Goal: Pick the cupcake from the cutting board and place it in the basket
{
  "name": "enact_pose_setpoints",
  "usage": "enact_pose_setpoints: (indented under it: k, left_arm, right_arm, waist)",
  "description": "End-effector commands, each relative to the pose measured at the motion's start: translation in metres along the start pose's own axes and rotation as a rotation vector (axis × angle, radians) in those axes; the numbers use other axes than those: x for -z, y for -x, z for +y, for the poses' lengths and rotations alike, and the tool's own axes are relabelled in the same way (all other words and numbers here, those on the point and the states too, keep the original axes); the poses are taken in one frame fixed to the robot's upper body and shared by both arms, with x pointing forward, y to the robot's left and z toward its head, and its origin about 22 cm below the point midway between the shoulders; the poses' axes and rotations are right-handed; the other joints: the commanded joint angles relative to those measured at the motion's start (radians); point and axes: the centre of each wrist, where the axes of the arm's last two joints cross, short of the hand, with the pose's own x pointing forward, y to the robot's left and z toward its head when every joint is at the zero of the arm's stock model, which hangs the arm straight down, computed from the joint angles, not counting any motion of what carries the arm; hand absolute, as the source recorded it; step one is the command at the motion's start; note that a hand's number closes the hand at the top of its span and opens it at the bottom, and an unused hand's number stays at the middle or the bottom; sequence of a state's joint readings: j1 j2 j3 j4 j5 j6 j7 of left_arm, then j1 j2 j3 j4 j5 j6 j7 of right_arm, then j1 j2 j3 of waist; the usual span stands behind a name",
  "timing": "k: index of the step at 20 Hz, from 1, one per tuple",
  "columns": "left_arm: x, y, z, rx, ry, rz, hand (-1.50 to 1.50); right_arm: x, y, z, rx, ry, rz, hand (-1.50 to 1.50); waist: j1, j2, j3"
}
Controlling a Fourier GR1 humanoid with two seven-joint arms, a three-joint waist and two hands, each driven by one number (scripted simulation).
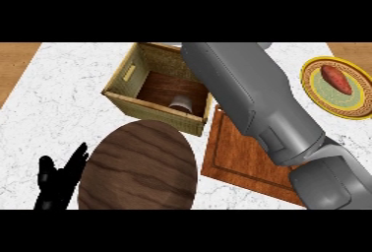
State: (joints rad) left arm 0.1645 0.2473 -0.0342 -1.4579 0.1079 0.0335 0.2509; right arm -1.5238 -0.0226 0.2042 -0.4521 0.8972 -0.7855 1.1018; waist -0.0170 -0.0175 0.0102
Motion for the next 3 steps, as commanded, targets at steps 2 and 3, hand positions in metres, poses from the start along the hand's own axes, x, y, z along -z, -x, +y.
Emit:
enact_pose_setpoints:
  k: [2,3]
  left_arm:
    - [-0.002,0.019,-0.005,-0.028,-0.036,0.091,0.00]
    - [-0.013,0.024,0.011,-0.027,-0.037,0.079,0.00]
  right_arm:
    - [0.019,0.007,-0.016,0.075,0.062,0.167,-1.50]
    - [0.017,0.015,-0.013,0.079,0.037,0.190,-1.50]
  waist:
    - [-0.038,-0.006,-0.009]
    - [-0.039,-0.012,-0.009]
